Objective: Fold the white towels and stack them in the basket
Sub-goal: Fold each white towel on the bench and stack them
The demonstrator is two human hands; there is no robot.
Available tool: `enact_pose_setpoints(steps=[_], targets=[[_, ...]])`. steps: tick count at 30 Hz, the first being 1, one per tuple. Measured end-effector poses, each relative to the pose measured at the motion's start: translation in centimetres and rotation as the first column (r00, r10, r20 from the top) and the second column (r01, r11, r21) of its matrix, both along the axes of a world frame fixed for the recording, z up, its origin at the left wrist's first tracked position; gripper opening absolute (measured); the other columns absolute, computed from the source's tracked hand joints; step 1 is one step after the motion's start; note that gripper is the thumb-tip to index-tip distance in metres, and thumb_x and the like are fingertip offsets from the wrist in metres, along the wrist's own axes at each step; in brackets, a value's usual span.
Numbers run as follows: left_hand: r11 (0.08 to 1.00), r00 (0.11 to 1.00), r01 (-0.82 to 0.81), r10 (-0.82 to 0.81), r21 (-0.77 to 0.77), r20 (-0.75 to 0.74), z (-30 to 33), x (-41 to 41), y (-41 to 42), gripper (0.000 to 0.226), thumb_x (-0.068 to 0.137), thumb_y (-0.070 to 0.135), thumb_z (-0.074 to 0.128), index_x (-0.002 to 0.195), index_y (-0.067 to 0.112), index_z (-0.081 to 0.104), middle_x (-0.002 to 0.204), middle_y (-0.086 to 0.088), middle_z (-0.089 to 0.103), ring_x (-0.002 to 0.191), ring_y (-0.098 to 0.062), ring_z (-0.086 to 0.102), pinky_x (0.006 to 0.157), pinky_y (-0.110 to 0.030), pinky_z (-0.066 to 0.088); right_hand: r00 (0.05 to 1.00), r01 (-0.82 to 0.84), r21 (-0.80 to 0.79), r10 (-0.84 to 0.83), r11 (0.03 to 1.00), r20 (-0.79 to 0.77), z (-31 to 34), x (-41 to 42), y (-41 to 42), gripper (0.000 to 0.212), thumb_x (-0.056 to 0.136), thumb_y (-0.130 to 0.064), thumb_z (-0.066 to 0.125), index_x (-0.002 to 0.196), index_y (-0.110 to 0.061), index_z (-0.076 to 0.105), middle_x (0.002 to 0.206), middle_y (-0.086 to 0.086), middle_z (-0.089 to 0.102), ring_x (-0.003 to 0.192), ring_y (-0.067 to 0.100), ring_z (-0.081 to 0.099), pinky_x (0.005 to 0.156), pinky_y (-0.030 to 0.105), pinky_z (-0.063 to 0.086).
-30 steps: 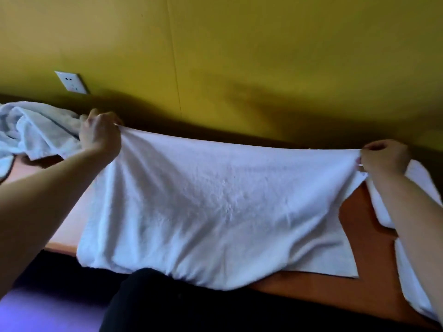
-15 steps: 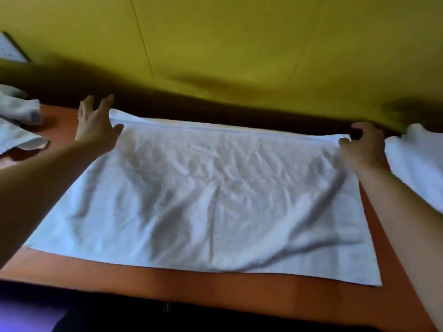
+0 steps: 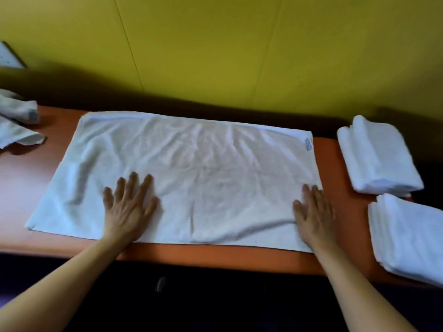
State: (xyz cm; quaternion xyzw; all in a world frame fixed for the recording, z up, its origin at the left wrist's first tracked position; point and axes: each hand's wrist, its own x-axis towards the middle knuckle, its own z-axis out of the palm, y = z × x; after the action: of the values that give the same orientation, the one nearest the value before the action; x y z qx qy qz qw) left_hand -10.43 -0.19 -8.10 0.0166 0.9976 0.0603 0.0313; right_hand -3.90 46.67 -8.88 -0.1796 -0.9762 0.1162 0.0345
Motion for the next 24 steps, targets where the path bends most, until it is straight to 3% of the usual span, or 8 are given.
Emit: enact_pose_setpoints(steps=[3,7,10,13,16,18,21,24], targets=[[1.000,1.000,0.004,-0.004,-0.003,0.020,0.3,2.0,-0.7,0.075,0.089,0.071,0.017,0.158,0.040,0.020,0.166,-0.006,0.020,0.151,-0.033,0.019,0.118,-0.057,0.008,0.998,-0.017,0.001,0.017,1.000,0.068,0.2,2.7,0.6,0.071,0.097,-0.063,0.017,0.160,-0.030,0.017,0.167,0.002,0.018,0.153,0.023,0.018,0.124,0.046,0.014],[1.000,1.000,0.005,-0.004,-0.022,0.026,0.4,3.0,-0.1,0.074,0.090,0.069,0.017,0.158,0.040,0.019,0.167,-0.006,0.018,0.152,-0.033,0.017,0.118,-0.056,0.007,0.998,-0.020,0.015,0.019,1.000,0.060,0.2,4.6,0.8,0.074,0.094,-0.064,0.020,0.160,-0.030,0.018,0.167,0.003,0.021,0.152,0.024,0.021,0.123,0.047,0.015],[1.000,0.999,0.009,-0.010,-0.017,-0.042,0.5,3.1,1.3,0.069,0.093,0.058,0.023,0.154,0.027,0.036,0.160,-0.013,0.034,0.145,-0.040,0.032,0.115,-0.061,0.016,0.999,0.008,-0.046,-0.006,0.999,0.049,0.9,4.5,1.3,0.072,0.095,-0.061,0.035,0.158,-0.028,0.025,0.164,0.005,0.027,0.148,0.029,0.029,0.119,0.049,0.024],[0.990,0.977,0.139,-0.131,0.038,-0.166,1.2,4.1,5.9,0.061,0.093,0.047,0.034,0.144,0.018,0.051,0.149,-0.017,0.049,0.134,-0.042,0.047,0.109,-0.057,0.030,0.996,0.039,-0.144,-0.050,0.989,-0.074,1.8,2.9,2.3,0.062,0.095,-0.046,0.054,0.151,-0.023,0.039,0.150,0.013,0.045,0.134,0.037,0.044,0.110,0.052,0.037],[0.913,0.882,0.400,-0.360,0.080,-0.305,1.7,6.4,13.6,0.054,0.092,0.041,0.045,0.140,0.019,0.058,0.143,-0.015,0.056,0.128,-0.041,0.054,0.104,-0.049,0.037,0.993,0.057,-0.192,-0.076,0.980,-0.091,3.1,0.3,3.9,0.055,0.095,-0.041,0.052,0.145,-0.019,0.045,0.145,0.013,0.051,0.131,0.036,0.048,0.108,0.047,0.039],[0.841,0.818,0.532,-0.478,0.103,-0.319,1.9,8.5,19.1,0.052,0.090,0.040,0.050,0.137,0.021,0.060,0.141,-0.012,0.058,0.128,-0.039,0.055,0.104,-0.047,0.040,0.995,0.064,-0.238,-0.080,0.969,-0.057,4.0,-1.8,5.0,0.052,0.095,-0.039,0.051,0.142,-0.019,0.047,0.142,0.013,0.054,0.128,0.035,0.051,0.104,0.045,0.042],[0.715,0.715,0.687,-0.632,0.129,-0.300,2.1,11.3,25.9,0.049,0.086,0.040,0.058,0.131,0.022,0.063,0.135,-0.010,0.060,0.118,-0.036,0.057,0.097,-0.044,0.047,0.995,0.087,-0.321,-0.096,0.943,-0.012,4.5,-4.4,6.3,0.052,0.093,-0.038,0.052,0.139,-0.014,0.050,0.136,0.017,0.056,0.124,0.038,0.053,0.104,0.046,0.045],[0.612,0.626,0.780,-0.756,0.132,-0.191,2.5,12.9,30.2,0.050,0.079,0.046,0.068,0.123,0.020,0.062,0.127,-0.008,0.059,0.103,-0.032,0.057,0.088,-0.042,0.047,0.994,0.106,-0.365,-0.109,0.925,0.015,4.8,-6.7,7.1,0.050,0.092,-0.036,0.054,0.134,-0.009,0.054,0.132,0.017,0.060,0.121,0.037,0.056,0.101,0.043,0.047]])
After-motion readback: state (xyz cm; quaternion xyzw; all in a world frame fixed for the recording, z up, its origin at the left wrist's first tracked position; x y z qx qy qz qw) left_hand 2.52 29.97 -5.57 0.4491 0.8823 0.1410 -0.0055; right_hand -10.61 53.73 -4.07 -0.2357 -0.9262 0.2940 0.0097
